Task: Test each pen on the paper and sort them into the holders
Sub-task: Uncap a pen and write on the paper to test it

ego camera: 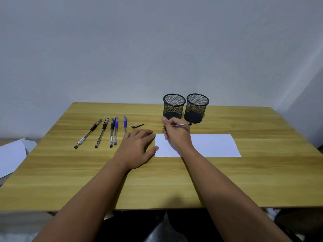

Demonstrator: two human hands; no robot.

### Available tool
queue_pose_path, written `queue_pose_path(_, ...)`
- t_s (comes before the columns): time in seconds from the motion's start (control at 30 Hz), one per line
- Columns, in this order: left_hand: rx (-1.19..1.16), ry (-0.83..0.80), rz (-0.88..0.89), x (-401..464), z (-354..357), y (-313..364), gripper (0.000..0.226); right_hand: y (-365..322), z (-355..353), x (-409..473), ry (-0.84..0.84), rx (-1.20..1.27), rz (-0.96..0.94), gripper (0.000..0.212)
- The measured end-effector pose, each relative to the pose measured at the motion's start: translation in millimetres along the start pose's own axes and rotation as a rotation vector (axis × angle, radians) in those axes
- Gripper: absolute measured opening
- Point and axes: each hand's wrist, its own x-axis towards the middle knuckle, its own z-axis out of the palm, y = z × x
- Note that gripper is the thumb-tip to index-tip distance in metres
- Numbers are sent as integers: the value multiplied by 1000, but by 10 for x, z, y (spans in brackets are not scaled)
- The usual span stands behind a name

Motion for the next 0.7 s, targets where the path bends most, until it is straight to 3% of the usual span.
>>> queue_pose_path(0.7,26,-19,-28,-11,-7,21,66,121,15,14,-93,-207,-36,34)
